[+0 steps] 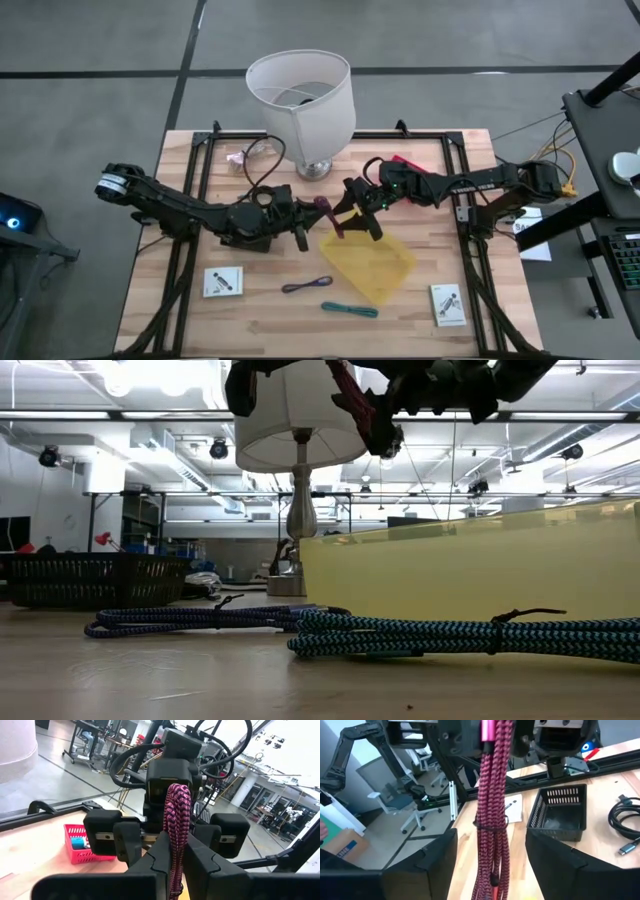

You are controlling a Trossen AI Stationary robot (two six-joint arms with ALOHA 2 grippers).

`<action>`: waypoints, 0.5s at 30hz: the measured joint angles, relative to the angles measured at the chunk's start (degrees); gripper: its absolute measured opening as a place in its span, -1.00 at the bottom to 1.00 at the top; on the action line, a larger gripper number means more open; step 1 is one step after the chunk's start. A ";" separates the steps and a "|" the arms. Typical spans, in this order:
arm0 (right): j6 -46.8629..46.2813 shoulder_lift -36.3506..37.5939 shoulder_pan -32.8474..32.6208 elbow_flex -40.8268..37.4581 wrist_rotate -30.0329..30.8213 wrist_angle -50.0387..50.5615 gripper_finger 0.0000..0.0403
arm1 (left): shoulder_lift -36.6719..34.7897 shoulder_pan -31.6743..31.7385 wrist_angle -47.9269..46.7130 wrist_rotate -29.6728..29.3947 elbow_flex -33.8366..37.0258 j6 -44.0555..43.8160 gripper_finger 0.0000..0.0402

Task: Pick and place items into bin
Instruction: Put the pink charger cable into the yellow bin

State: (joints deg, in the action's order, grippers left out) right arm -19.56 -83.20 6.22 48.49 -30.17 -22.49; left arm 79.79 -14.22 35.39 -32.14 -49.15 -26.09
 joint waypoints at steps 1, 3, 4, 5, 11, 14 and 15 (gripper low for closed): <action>0.03 -0.02 -0.01 0.01 0.00 0.20 0.06 | 0.00 -0.02 0.14 0.00 0.00 0.00 -0.94; 0.01 -0.04 -0.01 0.00 0.00 1.03 0.02 | 0.00 0.00 0.19 0.00 0.00 0.00 -0.94; 0.01 -0.11 -0.01 0.00 0.02 1.42 0.00 | 0.00 0.00 0.16 0.00 0.00 -0.01 -0.94; 0.03 -0.15 -0.01 0.00 0.10 1.96 -0.03 | 0.00 0.00 0.16 0.00 0.00 -0.08 -0.94; -0.08 -0.17 0.02 0.00 0.13 6.06 -0.27 | 0.00 -0.02 0.14 0.00 0.00 -0.13 -0.94; -0.25 -0.11 -0.09 0.02 0.11 5.76 -0.42 | 0.00 0.02 0.19 -0.10 0.00 -0.12 -0.94; -0.23 -0.11 -0.28 0.09 0.13 5.76 -0.48 | 0.00 0.02 0.16 -0.13 0.00 -0.10 -0.94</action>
State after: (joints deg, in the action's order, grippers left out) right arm -19.79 -83.31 5.94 48.57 -30.04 -16.73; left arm 79.79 -14.20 35.55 -32.27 -49.15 -26.19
